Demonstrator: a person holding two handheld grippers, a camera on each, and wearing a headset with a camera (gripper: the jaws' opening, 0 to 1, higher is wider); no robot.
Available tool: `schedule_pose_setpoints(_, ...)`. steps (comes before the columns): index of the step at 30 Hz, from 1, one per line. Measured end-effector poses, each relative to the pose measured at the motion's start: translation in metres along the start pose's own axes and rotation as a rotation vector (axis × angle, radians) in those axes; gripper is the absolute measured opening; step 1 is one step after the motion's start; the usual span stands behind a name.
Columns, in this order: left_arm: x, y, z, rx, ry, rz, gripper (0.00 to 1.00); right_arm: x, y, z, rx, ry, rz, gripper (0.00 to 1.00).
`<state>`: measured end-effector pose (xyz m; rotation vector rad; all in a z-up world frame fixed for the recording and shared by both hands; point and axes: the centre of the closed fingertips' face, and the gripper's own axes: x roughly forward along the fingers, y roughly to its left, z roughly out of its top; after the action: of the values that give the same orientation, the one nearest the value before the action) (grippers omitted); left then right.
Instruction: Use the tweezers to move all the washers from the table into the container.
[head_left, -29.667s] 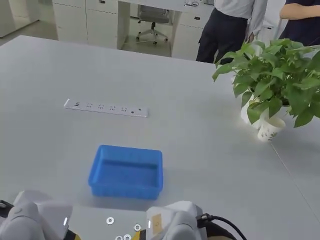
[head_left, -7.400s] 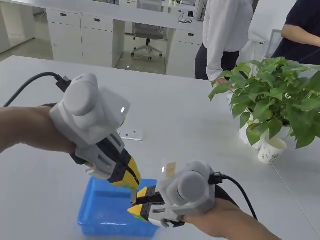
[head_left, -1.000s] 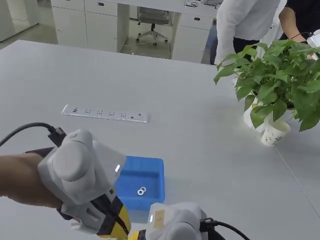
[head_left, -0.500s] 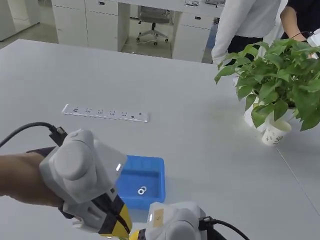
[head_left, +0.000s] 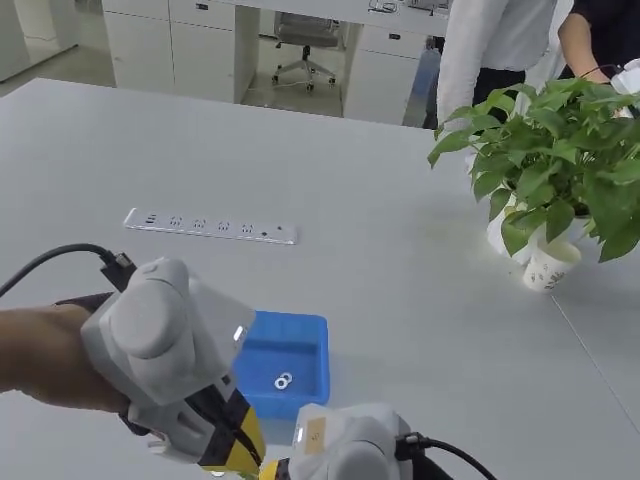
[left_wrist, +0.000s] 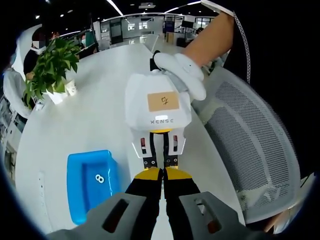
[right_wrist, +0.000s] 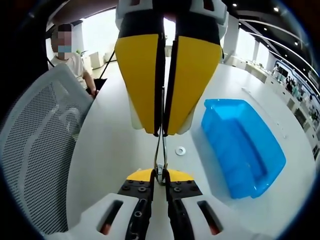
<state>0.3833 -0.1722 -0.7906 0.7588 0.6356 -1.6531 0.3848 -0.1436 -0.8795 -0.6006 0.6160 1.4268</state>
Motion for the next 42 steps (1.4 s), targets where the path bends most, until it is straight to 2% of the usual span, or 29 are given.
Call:
schedule_pose_setpoints(22, -0.001, 0.0, -0.001, -0.003, 0.002, -0.001, 0.04, -0.001, 0.001, 0.0, 0.015, 0.0, 0.002, 0.09)
schedule_pose_setpoints(42, -0.013, 0.003, 0.01, 0.005, -0.011, 0.01, 0.04, -0.012, -0.003, 0.011, 0.003, -0.012, -0.012, 0.09)
